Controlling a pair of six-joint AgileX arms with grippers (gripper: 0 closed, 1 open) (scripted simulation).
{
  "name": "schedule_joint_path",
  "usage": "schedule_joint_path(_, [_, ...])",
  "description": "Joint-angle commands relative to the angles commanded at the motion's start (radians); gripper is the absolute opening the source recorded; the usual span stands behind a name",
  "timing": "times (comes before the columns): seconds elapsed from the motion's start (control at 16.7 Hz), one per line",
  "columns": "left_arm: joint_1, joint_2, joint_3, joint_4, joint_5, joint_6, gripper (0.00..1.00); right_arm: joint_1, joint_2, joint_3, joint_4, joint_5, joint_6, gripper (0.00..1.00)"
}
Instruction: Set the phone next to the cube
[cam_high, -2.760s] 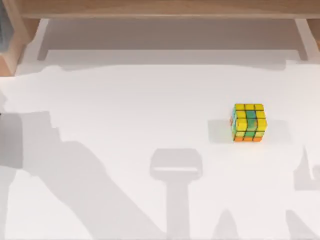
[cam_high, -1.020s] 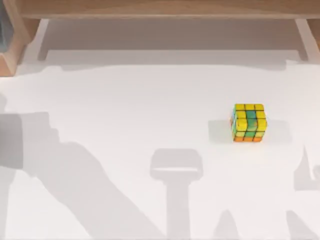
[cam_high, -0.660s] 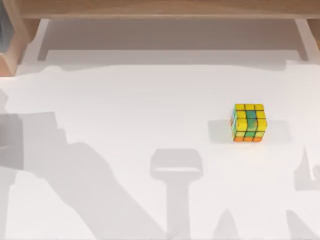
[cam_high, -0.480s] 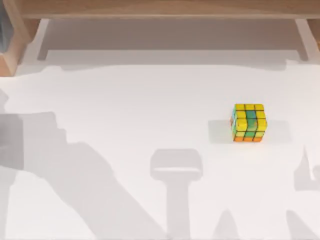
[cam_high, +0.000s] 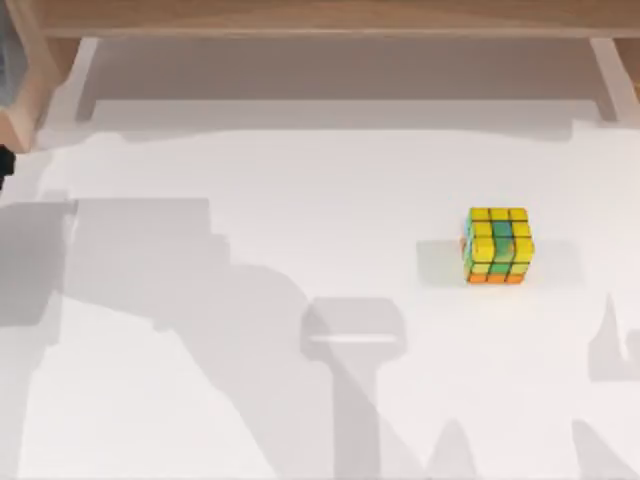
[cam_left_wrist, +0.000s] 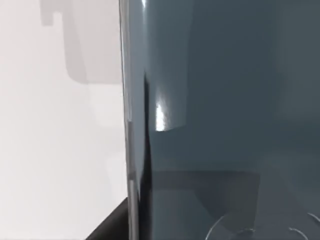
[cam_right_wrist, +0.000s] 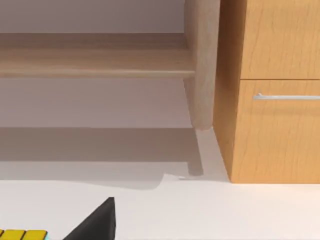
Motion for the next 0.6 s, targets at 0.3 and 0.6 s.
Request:
schedule_joint_path(0.3, [-0.169, 0.080, 0.206, -0.114, 0.000, -0.160, 0.00, 0.000, 0.000, 0.000, 0.000, 0.000, 0.000, 1.00])
schedule_joint_path(0.6, [-0.375, 0.208, 0.445, -0.243, -0.002, -0.356, 0.00, 0.000, 0.000, 0.000, 0.000, 0.000, 0.000, 1.00])
